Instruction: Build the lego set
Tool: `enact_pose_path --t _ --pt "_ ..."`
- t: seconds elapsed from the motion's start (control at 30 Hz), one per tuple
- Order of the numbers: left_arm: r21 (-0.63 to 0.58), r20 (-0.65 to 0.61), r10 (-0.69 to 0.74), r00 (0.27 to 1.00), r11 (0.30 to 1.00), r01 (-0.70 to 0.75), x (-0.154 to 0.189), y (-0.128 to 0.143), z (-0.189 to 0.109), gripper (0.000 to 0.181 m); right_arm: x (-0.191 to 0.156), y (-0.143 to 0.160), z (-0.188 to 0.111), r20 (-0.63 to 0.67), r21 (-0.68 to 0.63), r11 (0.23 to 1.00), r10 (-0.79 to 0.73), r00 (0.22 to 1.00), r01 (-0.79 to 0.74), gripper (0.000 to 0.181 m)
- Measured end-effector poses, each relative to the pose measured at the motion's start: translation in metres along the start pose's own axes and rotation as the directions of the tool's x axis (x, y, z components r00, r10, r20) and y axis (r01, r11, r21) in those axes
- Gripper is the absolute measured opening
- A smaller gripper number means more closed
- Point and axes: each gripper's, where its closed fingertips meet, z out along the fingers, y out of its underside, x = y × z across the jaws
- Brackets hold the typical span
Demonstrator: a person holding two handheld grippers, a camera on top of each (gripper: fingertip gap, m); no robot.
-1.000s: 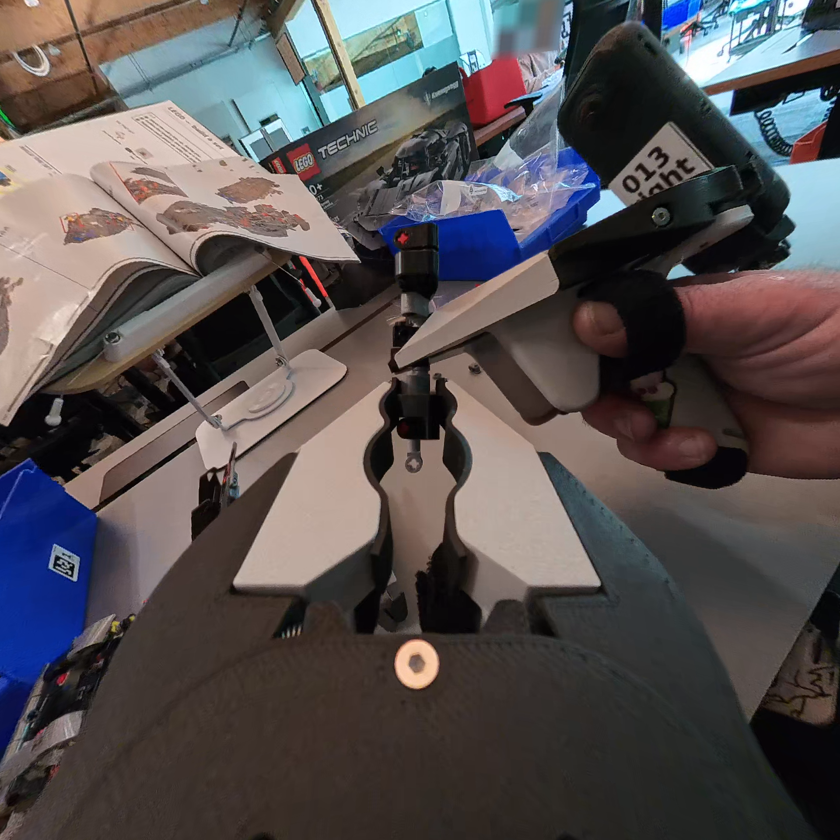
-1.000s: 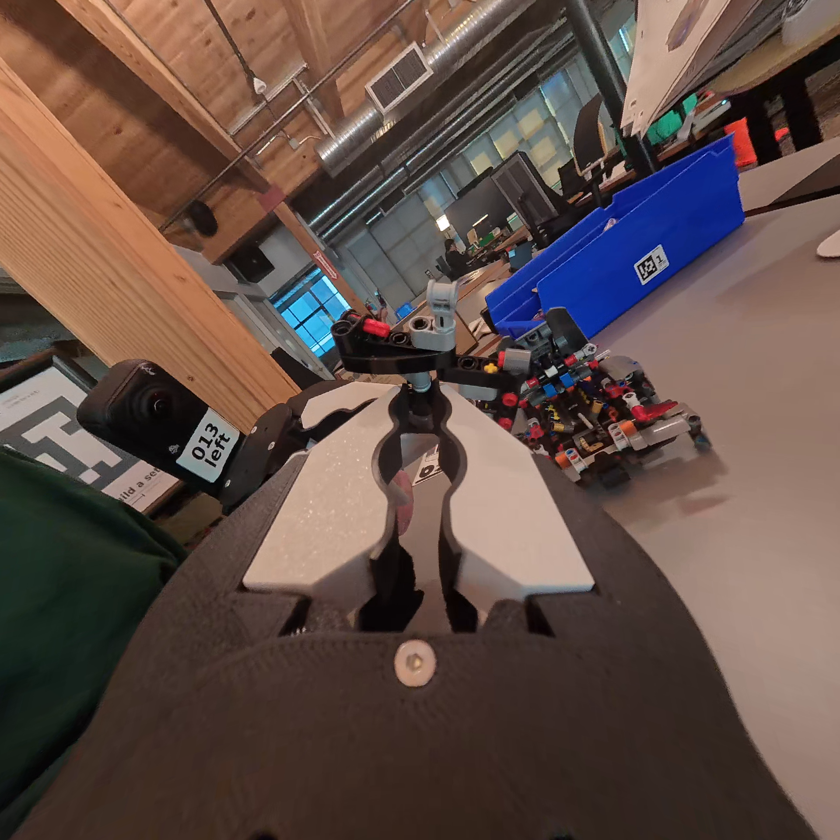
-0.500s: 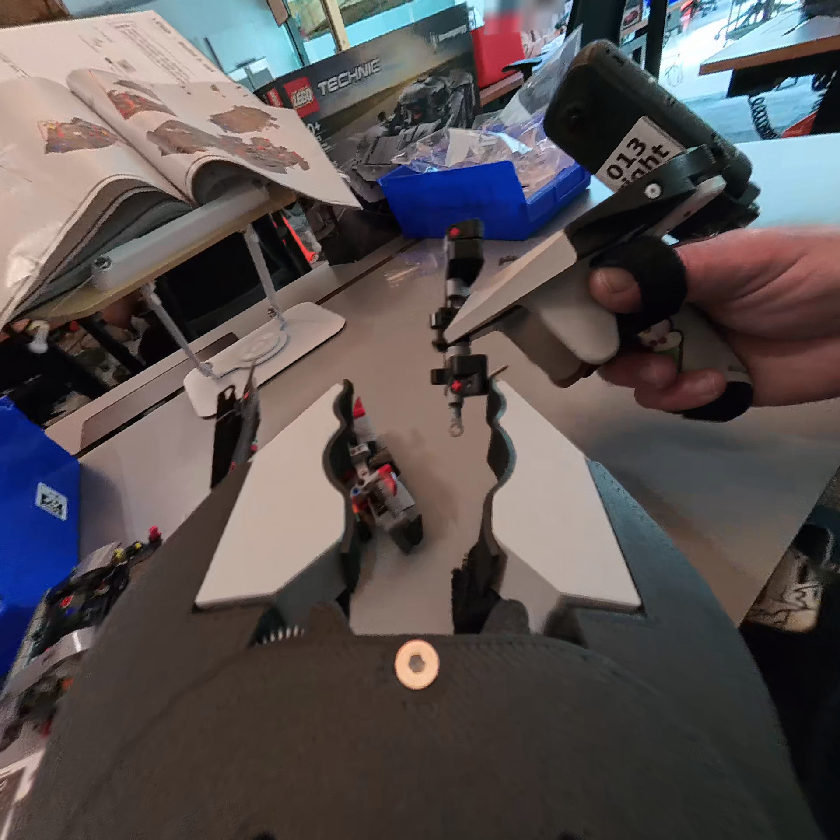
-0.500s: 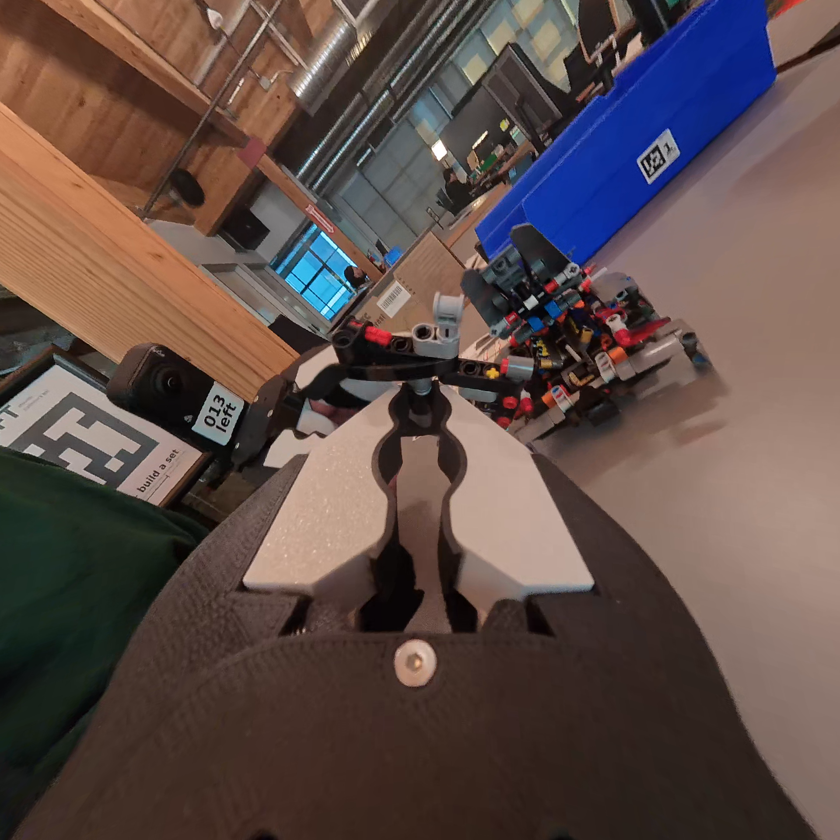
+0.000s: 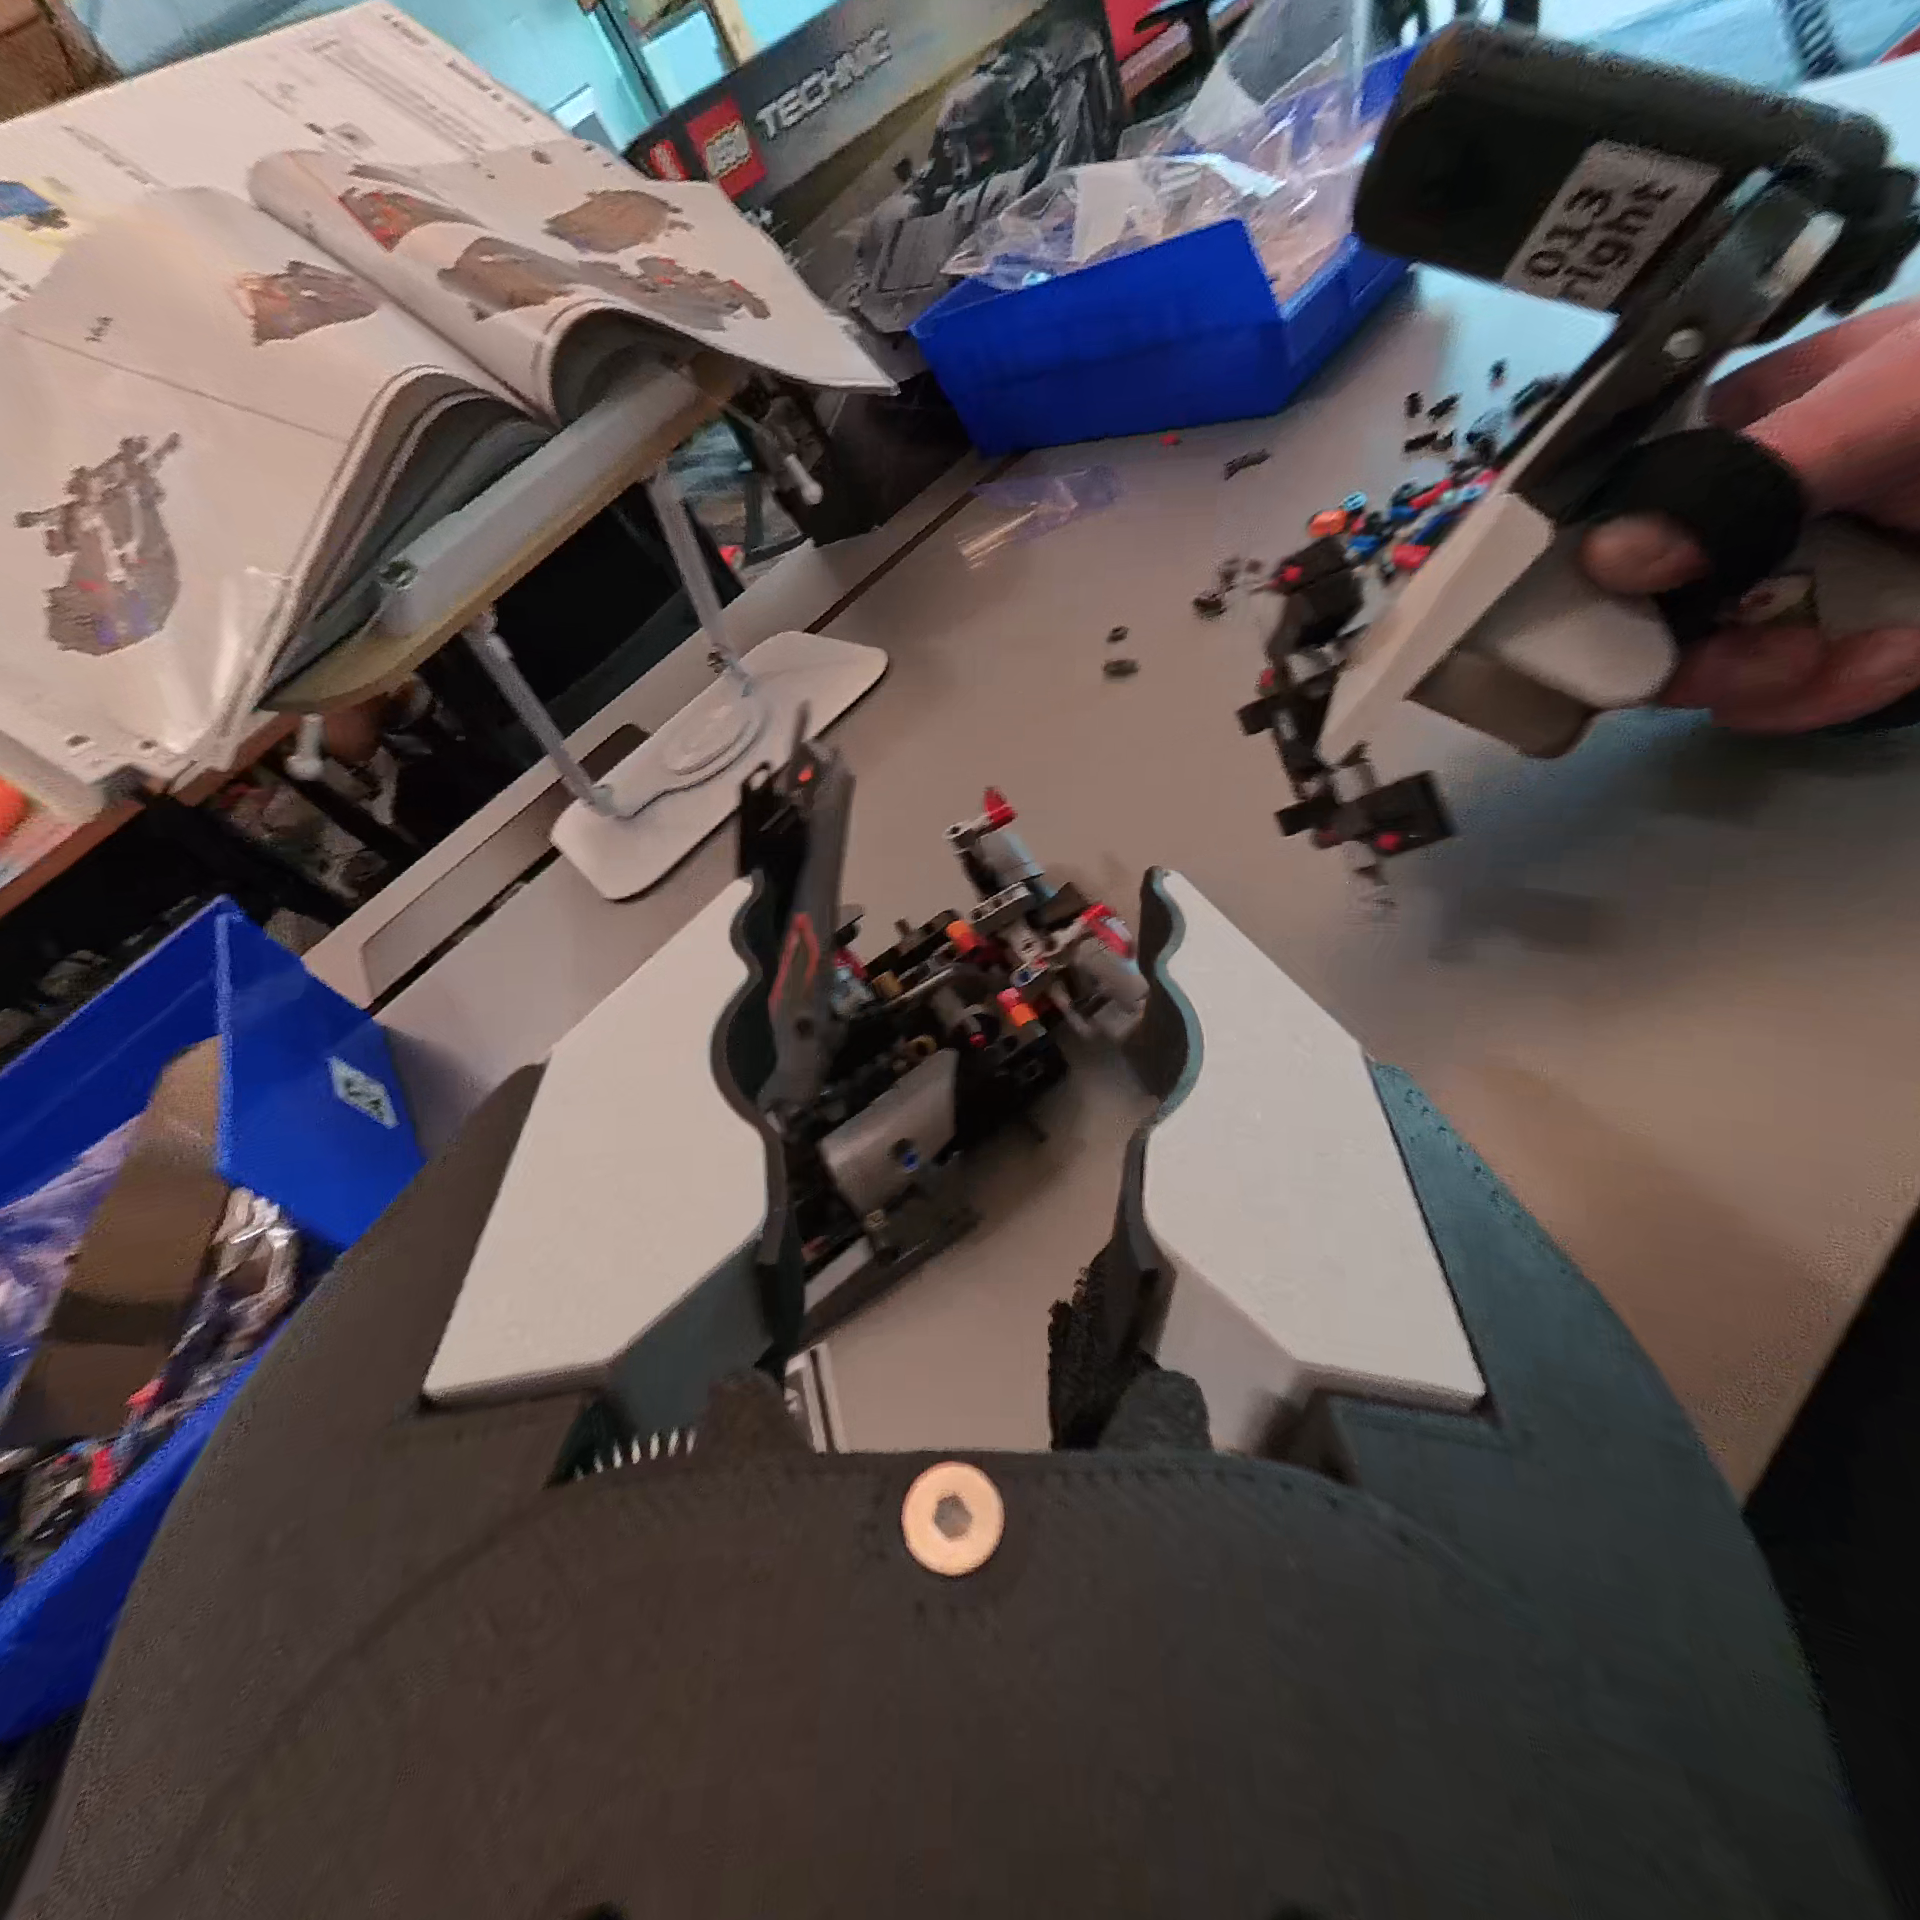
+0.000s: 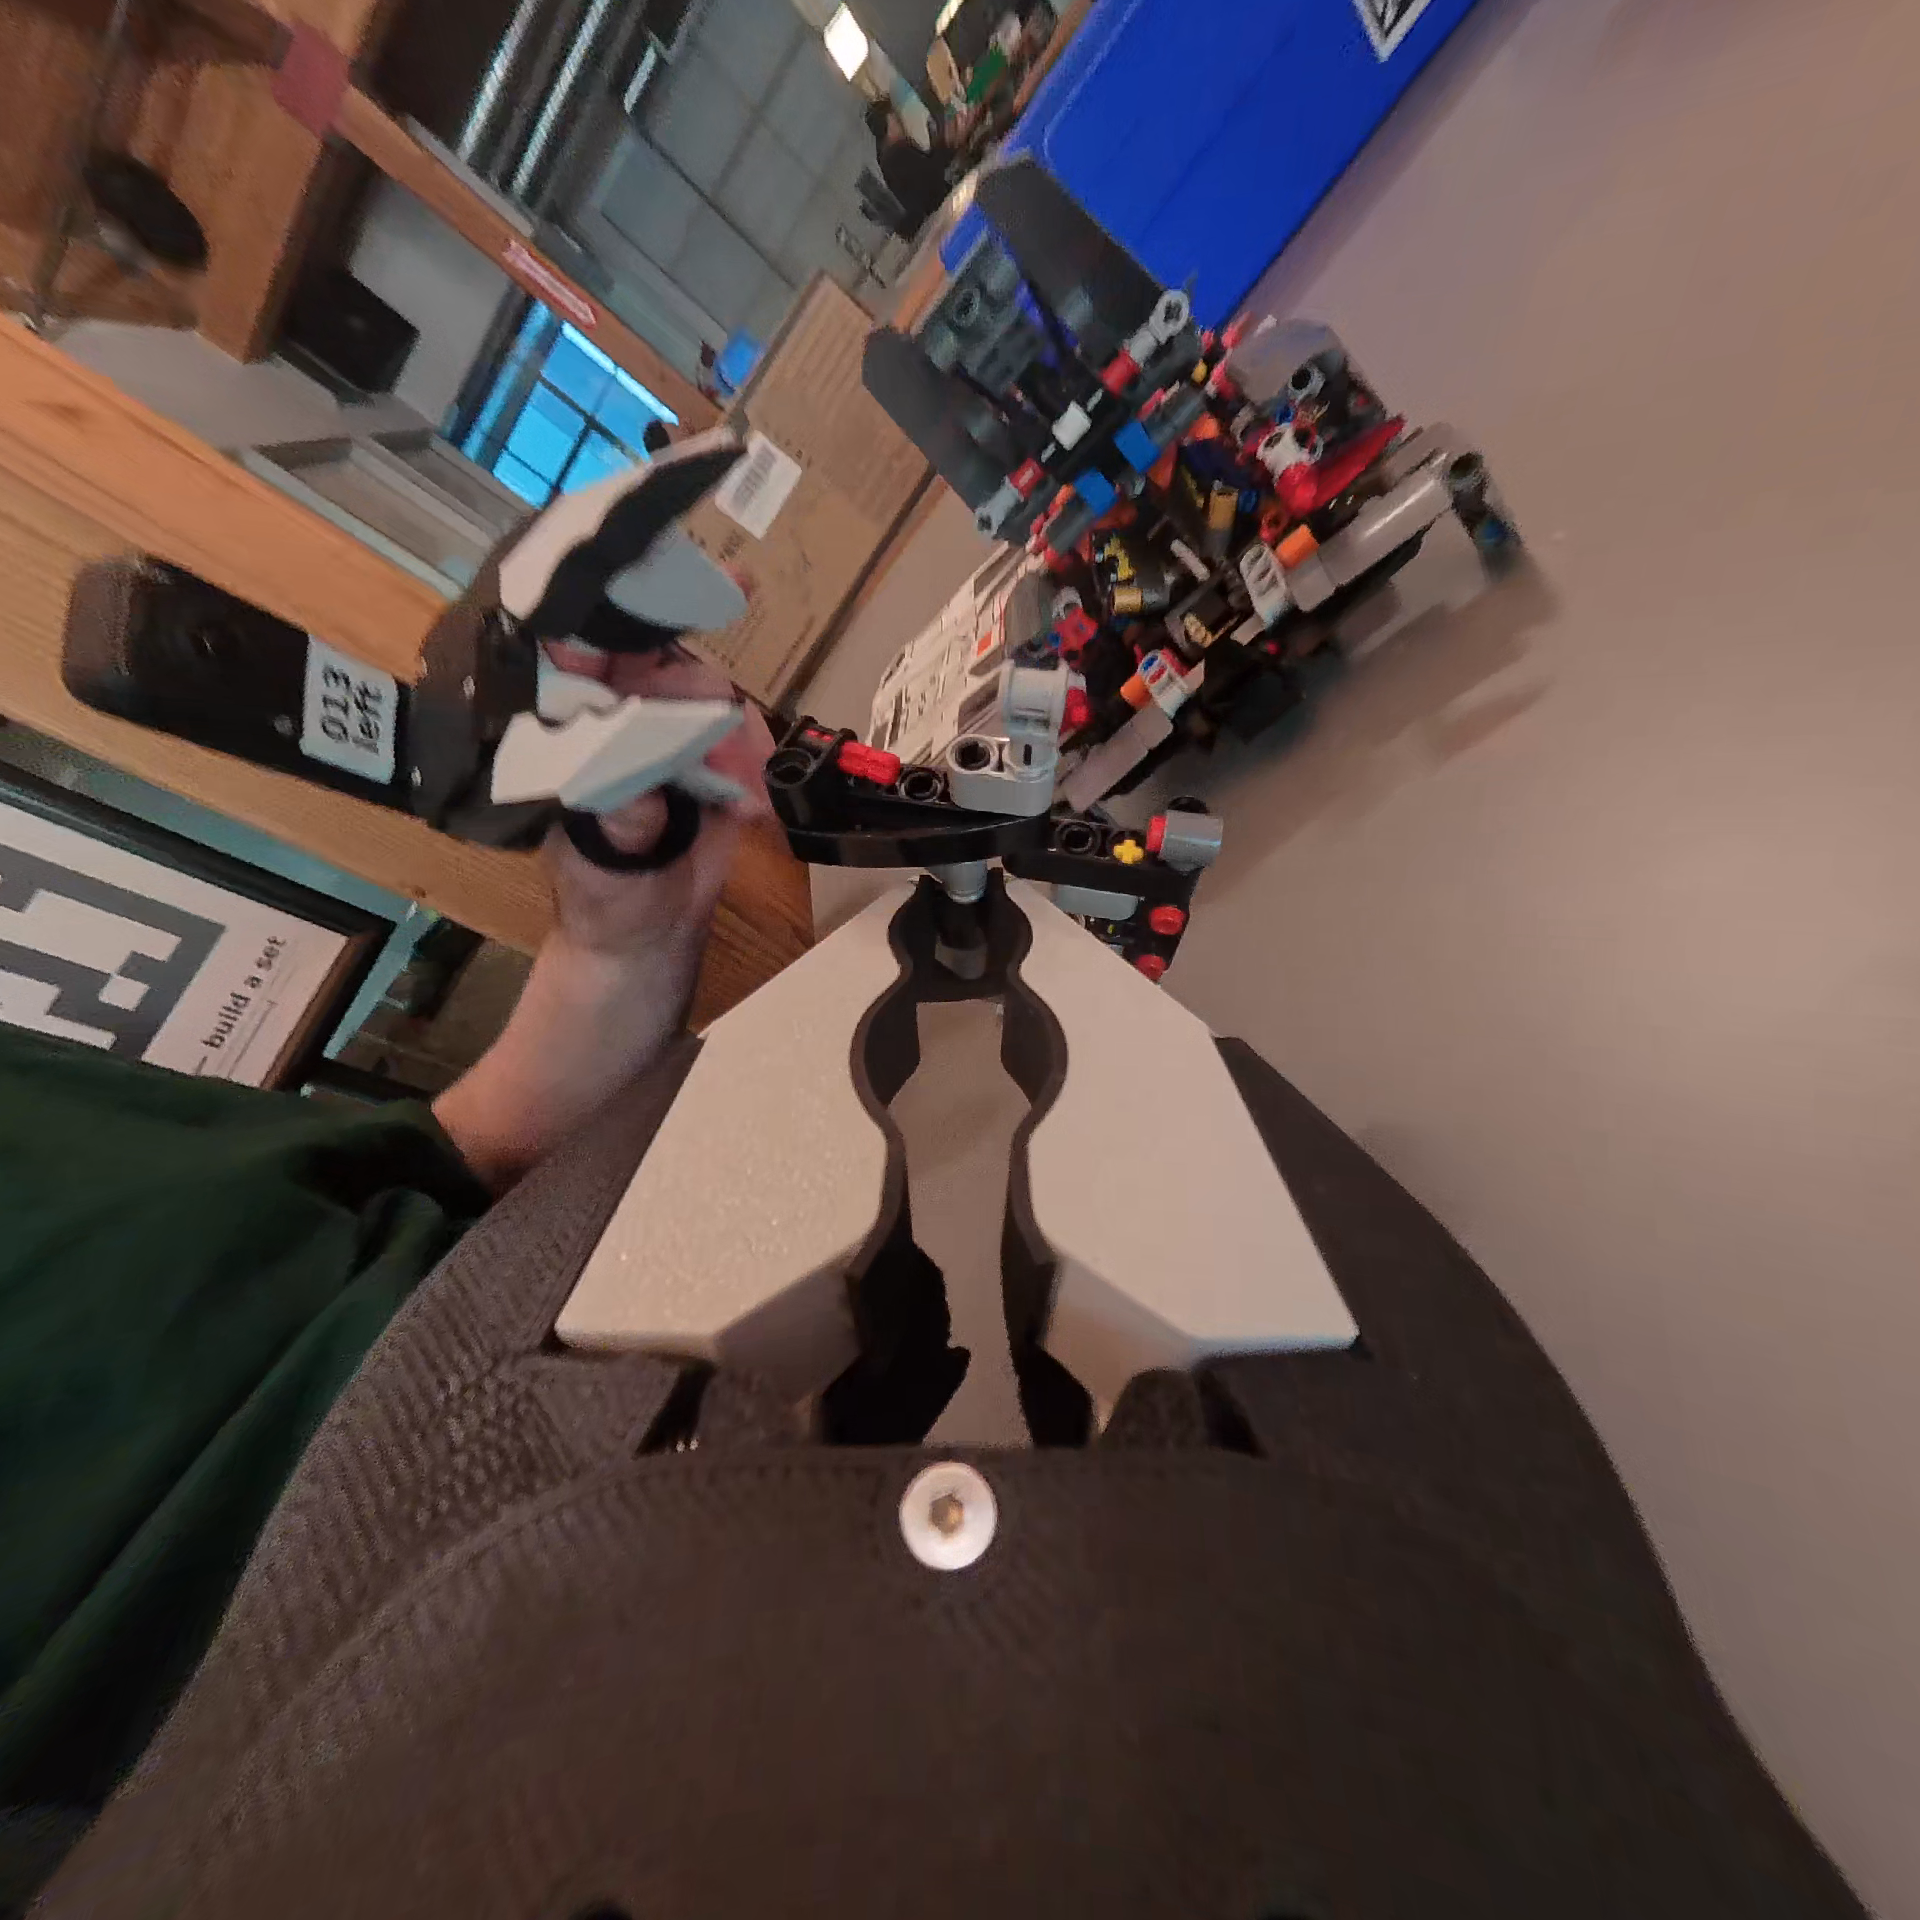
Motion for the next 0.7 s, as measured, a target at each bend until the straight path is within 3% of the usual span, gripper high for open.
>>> enact_pose_path --t 0.17,0.33,0.53,0.7 --pt "-0.065 -0.003 0.053 0.999 0.997 -0.053 -0.03 0.011 -0.006 0.067 -0.001 0.018 0.018 -0.033 -0.114 0.993 -0.042 0.999 0.038 0.007" --pt "-0.094 -0.025 0.088 0.996 0.992 -0.09 -0.032 0.014 -0.002 0.065 0.003 0.032 0.028 -0.069 -0.199 0.979 -0.062 0.996 0.048 0.007" --pt "-0.13 -0.04 0.099 0.994 0.986 -0.103 -0.039 0.021 0.006 0.069 0.0 0.023 0.03 -0.037 -0.167 0.986 -0.031 0.999 0.024 0.007" --pt "-0.129 -0.148 0.083 0.986 0.986 -0.102 -0.046 0.026 0.016 0.079 -0.008 0.004 0.032 0.039 -0.077 0.997 0.029 0.999 -0.026 0.007"
